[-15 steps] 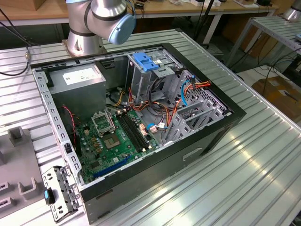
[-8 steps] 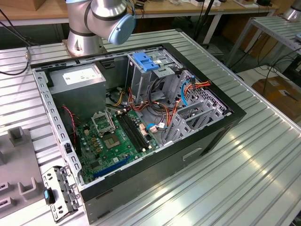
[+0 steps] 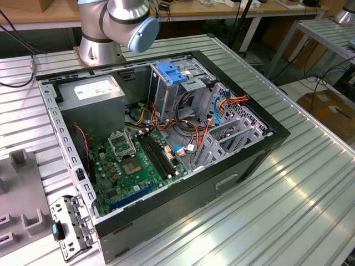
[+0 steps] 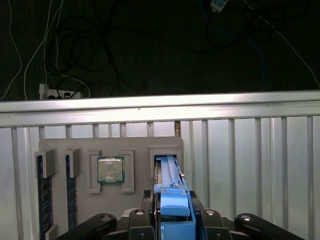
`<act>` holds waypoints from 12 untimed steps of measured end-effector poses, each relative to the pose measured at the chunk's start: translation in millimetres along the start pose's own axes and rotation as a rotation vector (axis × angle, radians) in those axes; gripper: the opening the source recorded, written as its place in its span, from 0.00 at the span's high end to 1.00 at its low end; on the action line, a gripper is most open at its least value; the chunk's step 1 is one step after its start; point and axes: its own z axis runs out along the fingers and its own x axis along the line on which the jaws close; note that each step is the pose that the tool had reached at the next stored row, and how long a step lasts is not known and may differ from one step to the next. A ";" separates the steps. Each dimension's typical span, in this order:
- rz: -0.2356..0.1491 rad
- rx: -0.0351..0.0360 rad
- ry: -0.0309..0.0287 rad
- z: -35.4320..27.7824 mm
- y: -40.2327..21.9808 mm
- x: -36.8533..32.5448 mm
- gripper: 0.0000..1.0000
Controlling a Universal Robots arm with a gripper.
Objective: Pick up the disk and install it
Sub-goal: 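Pick up the disk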
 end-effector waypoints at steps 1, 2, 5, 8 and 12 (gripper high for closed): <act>0.000 -0.0001 0.0001 -0.4 0.0 0.0 0.63; 0.000 -0.0002 0.0001 -0.9 0.0 0.0 0.63; 0.000 -0.0002 0.0001 -2.3 0.0 0.0 0.63; 0.000 -0.0001 0.0001 -3.8 0.0 0.0 0.63; 0.000 -0.0002 0.0001 -7.1 -0.1 -0.1 0.63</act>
